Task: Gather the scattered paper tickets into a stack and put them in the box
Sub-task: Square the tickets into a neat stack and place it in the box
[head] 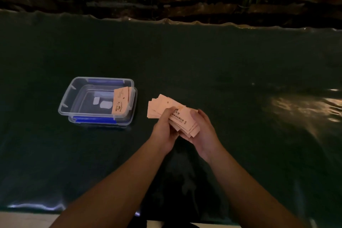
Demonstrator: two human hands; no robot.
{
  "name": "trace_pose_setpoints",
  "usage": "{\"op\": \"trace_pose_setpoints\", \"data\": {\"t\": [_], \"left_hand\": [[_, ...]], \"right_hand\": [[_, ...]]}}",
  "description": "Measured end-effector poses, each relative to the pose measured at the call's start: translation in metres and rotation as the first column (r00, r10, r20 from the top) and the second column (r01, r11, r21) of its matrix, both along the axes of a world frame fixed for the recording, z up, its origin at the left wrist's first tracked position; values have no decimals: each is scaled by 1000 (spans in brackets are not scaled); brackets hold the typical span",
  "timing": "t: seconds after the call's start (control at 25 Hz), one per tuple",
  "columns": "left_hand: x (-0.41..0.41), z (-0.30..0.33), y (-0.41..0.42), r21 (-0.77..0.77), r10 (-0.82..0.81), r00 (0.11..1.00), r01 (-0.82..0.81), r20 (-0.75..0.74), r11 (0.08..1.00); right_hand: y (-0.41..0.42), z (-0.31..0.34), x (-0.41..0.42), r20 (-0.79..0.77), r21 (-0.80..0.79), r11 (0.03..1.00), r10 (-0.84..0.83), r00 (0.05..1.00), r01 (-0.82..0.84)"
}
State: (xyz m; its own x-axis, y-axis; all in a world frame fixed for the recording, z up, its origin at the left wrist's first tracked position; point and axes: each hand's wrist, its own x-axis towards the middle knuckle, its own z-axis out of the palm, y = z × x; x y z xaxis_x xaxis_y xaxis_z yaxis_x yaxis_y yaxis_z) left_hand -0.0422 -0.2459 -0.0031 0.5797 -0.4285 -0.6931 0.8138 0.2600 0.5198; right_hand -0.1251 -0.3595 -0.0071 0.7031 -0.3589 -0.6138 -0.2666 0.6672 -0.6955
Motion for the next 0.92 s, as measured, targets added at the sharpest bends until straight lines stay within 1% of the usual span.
{"op": "trace_pose_setpoints", "data": {"t": [0.08,0.16,0.2,0.28,0.36,0.44,0.52,0.56,0.6,0.64,0.68,0.72,0.76,0.88,0.92], "left_hand": [[5,-6,-8,-1,44,997,-44,-58,999],[16,-11,-15,3,63,993,-63,-96,998],[22,-15,-19,23,49,992,-47,-114,999],[33,-19,-22,109,-14,988,31,-155,994],[45,-26,-21,211,-146,970,186,-193,960],[56,-31,-15,297,-325,919,382,-222,875],[68,-32,-1,426,-478,848,529,-229,734],[73,-33,8,518,-529,821,555,-216,651],[81,-34,16,618,-558,809,538,-186,573],[88,-34,22,716,-570,810,480,-139,508],[95,-36,26,788,-572,815,408,-87,462],[101,-38,26,825,-583,811,358,-43,437],[105,-39,22,832,-606,795,349,-20,430],[103,-40,1,794,-714,700,446,-21,413],[100,-42,-6,786,-727,686,456,-11,418]], "right_hand": [[-8,-1,19,-118,-93,996,-11,993,-1],[-18,-4,38,-189,-135,990,2,982,-28],[-24,-7,48,-218,-143,989,8,976,-40],[-35,-14,61,-273,-164,984,24,962,-71],[-43,-26,72,-327,-227,967,38,944,-117],[-52,-34,74,-371,-278,945,56,927,-169],[-59,-41,73,-412,-273,941,72,909,-198],[-62,-45,71,-431,-262,943,78,899,-207],[-64,-47,70,-449,-253,943,82,890,-215],[-66,-48,69,-462,-249,943,86,883,-222],[-67,-49,68,-471,-247,942,89,878,-228],[-68,-51,66,-471,-246,942,91,878,-230],[-67,-52,65,-462,-243,943,95,882,-229],[-60,-51,67,-411,-234,943,125,903,-237],[-56,-50,69,-403,-239,942,125,906,-237]]}}
